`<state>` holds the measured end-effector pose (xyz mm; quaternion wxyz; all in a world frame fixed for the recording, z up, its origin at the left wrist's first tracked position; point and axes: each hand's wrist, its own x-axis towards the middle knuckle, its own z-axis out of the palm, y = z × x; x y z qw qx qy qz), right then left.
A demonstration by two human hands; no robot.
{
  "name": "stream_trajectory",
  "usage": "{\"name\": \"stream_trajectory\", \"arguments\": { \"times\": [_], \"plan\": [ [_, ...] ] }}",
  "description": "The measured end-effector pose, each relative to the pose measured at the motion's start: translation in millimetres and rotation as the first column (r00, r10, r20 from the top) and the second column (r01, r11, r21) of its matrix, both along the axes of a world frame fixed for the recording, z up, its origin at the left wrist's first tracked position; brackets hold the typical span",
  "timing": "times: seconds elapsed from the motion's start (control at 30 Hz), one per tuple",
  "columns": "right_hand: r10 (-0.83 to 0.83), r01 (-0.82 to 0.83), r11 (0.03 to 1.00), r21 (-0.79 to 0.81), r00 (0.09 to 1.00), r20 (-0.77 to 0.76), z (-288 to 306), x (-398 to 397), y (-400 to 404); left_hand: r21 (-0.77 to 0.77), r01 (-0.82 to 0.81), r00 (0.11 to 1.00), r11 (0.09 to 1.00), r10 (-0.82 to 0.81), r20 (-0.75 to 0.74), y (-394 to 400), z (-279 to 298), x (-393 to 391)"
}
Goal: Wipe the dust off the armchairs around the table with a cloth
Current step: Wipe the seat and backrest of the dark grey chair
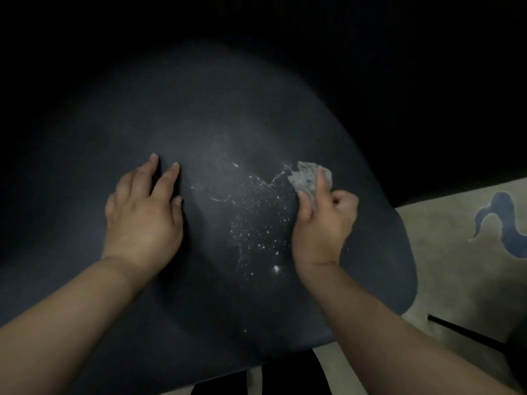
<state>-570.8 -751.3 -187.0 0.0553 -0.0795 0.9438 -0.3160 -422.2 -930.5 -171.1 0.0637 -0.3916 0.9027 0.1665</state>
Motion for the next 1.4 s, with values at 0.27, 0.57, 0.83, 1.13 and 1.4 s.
{"name": "stream_trajectory", "arguments": {
  "times": [0.27, 0.57, 0.83, 1.13, 1.4],
  "plan": [
    [-0.222, 0.221, 0.975, 0.024, 0.975, 0.013, -1, -1, 69, 0.020, -0.011, 1.000, 1.000, 0.011, 0.011, 21, 4, 20],
    [-0.074, 0.069, 0.995, -0.074, 0.995, -0.060, -1, 35, 30, 0.039, -0.012, 1.000, 0.999, 0.012, 0.004, 28, 5, 23],
    [0.014, -0.009, 0.998, 0.058, 0.996, -0.083, -1, 47, 36, 0.036, 0.005, 1.000, 0.999, -0.005, 0.003, 27, 4, 26],
    [0.012, -0.011, 1.000, 0.015, 1.000, -0.007, -7, -39, -18, 0.006, 0.011, 1.000, 1.000, -0.011, 0.000, 24, 0, 27],
    [0.463, -0.466, 0.884, -0.011, 0.880, -0.106, -1, 5, -5, 0.027, -0.014, 1.000, 1.000, 0.014, -0.005, 26, 4, 24]
  ]
}}
